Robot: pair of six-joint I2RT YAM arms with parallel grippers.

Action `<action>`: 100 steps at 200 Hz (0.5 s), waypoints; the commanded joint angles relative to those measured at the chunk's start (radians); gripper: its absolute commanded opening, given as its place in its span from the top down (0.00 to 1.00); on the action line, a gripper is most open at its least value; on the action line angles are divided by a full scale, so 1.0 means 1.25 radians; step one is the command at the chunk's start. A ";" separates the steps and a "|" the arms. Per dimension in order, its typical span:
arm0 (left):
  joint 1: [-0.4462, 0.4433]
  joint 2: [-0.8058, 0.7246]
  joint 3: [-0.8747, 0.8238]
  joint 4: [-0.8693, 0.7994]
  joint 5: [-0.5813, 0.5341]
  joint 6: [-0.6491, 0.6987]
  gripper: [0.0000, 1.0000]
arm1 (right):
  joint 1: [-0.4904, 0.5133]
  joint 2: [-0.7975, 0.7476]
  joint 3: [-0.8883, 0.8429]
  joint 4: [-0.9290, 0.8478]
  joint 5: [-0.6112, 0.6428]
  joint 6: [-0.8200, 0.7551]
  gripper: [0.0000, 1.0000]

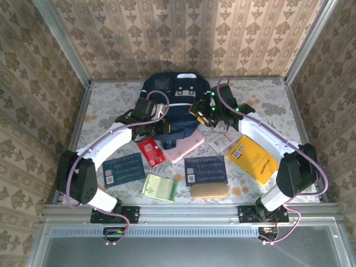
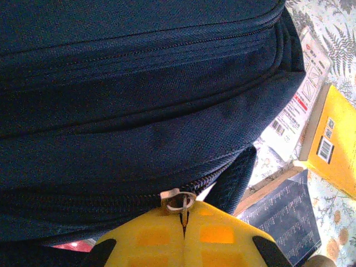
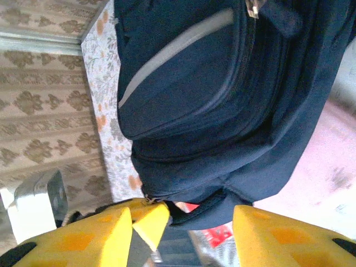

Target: Pack the student bag

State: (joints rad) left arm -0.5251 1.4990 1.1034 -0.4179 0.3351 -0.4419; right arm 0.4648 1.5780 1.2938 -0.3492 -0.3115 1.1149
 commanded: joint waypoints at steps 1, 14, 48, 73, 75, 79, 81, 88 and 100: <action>-0.014 -0.005 0.035 0.036 -0.008 0.001 1.00 | 0.023 0.013 -0.039 0.139 -0.055 0.197 0.47; -0.019 -0.004 0.034 0.037 -0.013 0.001 1.00 | 0.027 0.032 -0.042 0.174 -0.056 0.239 0.46; -0.024 -0.007 0.030 0.043 -0.019 -0.002 1.00 | 0.032 0.094 -0.056 0.243 -0.076 0.352 0.46; -0.027 -0.007 0.031 0.042 -0.018 -0.003 1.00 | 0.052 0.100 -0.061 0.237 -0.051 0.367 0.45; -0.027 -0.007 0.031 0.043 -0.018 -0.004 1.00 | 0.053 0.101 -0.062 0.236 -0.051 0.367 0.46; -0.028 -0.006 0.031 0.044 -0.018 -0.003 1.00 | 0.055 0.100 -0.063 0.236 -0.050 0.367 0.46; -0.028 -0.008 0.030 0.045 -0.019 -0.003 1.00 | 0.057 0.100 -0.064 0.234 -0.049 0.368 0.46; -0.028 -0.007 0.031 0.044 -0.018 -0.002 1.00 | 0.060 0.098 -0.070 0.235 -0.050 0.371 0.46; -0.029 -0.007 0.031 0.044 -0.019 0.000 1.00 | 0.065 0.089 -0.091 0.248 -0.044 0.378 0.46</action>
State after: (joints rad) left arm -0.5503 1.4990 1.1034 -0.4118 0.3058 -0.4419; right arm 0.5240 1.7016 1.2137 -0.0761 -0.3740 1.5074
